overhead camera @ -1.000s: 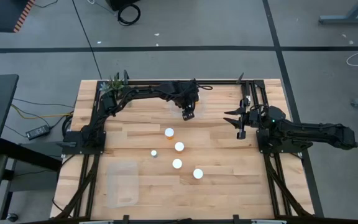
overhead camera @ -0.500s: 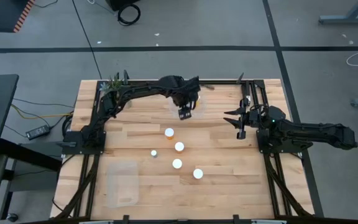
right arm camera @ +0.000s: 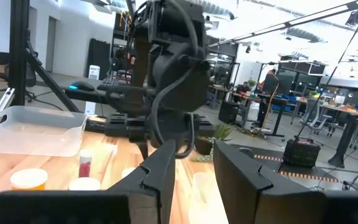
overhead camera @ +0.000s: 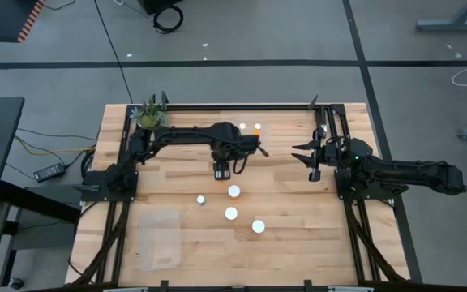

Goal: Pick and place medicine bottles into bin by pill shape (circle, oval)
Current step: Put the blue capsule bottle into the top transparent bin

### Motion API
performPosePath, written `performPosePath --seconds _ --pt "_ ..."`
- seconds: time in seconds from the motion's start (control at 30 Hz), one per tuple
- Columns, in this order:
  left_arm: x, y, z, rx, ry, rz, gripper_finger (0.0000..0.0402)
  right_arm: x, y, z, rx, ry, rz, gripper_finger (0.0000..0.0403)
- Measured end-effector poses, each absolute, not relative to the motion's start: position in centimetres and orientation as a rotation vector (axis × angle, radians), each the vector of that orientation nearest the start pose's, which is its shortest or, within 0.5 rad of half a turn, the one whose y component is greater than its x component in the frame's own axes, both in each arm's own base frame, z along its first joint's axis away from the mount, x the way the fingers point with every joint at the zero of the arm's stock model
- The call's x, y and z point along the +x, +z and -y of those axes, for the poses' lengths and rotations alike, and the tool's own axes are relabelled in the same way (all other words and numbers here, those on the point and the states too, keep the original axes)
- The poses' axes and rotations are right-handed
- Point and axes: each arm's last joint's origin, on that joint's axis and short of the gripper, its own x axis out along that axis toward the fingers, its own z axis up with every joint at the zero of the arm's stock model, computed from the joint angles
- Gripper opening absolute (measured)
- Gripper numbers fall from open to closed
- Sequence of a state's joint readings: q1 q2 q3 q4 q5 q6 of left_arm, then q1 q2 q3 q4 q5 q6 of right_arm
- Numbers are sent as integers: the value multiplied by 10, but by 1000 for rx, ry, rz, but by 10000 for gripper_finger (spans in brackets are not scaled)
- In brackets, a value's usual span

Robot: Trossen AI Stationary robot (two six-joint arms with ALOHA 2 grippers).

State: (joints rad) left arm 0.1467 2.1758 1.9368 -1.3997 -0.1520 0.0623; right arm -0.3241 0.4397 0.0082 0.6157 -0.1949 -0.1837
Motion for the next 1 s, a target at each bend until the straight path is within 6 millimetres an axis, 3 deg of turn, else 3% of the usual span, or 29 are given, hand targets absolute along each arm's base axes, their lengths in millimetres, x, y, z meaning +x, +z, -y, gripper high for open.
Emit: performPosePath --seconds 0.23,0.5,0.73,1.0 --pt "366 223 -58 -39 279 -1606 172 119 185 34 -230 -144 165 115" --pt "324 211 -28 -128 370 -1581 180 119 185 34 -230 -145 165 115" --pt "319 208 1 -231 323 -1605 189 119 185 34 -228 -144 159 115" --pt "312 207 32 -218 326 -1666 177 119 185 34 -228 -144 159 115"
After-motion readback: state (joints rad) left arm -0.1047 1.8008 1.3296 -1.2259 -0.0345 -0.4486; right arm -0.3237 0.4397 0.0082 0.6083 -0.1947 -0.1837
